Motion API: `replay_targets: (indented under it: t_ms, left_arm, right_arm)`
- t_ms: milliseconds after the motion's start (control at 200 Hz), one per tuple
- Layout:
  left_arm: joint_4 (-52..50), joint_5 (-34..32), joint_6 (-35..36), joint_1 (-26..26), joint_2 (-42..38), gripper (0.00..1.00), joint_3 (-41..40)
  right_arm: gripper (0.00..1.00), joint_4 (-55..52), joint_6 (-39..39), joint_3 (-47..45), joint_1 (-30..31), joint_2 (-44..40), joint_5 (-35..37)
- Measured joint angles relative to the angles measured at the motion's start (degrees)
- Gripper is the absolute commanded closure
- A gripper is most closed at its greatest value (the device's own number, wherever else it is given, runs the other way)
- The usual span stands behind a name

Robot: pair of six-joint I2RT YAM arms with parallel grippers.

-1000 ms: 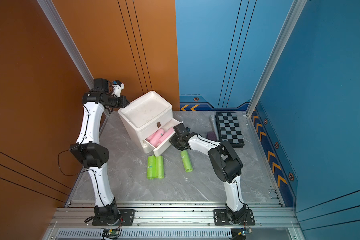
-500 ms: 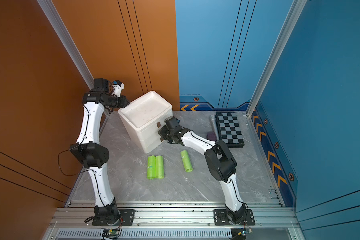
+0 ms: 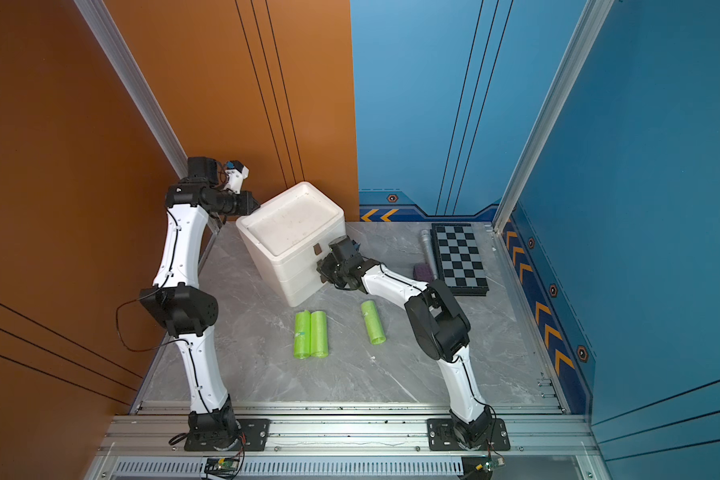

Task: Sort the rolls of trash bags by color and place them into the drawer
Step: Close the drawer of the storage box.

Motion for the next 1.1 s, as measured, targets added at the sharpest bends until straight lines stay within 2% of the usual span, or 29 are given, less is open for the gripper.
replay_targets:
  t_ms: [45,150,200,255,340,686,1101]
  left_arm:
    - [0.0,-0.1,0.0,0.0,0.0,0.84,0.0]
    - [0.0,-0.4,0.0,0.0,0.0,0.84,0.1]
    - [-0.1,-0.7,0.0,-0.1,0.0,0.84,0.2]
    - [-0.3,-1.0,-0.2,-0.2,0.1,0.78,0.5]
    - [-1.0,-1.2,-0.6,-0.5,0.3,0.73,1.3]
    - [-4.2,-2.6,-2.8,-0.9,2.4,0.70,6.2]
    - [-6.4,-6.6,-9.0,0.3,5.2,0.74,11.2]
  right_arm:
    - [0.74,0.1,-0.3,-1.8,-0.1,-1.5,-0.1]
    - [0.60,1.6,-1.7,-6.8,-0.5,-5.3,-0.3]
    - [0.57,3.1,-2.2,-9.1,-0.9,-6.6,-0.4]
    - [0.55,4.7,-2.6,-11.4,-1.2,-7.3,-0.4]
    - [0.54,7.4,-2.6,-14.4,-1.6,-7.3,-0.9]
    - [0.53,14.9,-1.5,-17.6,-1.9,-5.9,-3.6]
    - [0.53,17.9,-0.9,-18.1,-2.7,-4.9,-4.1]
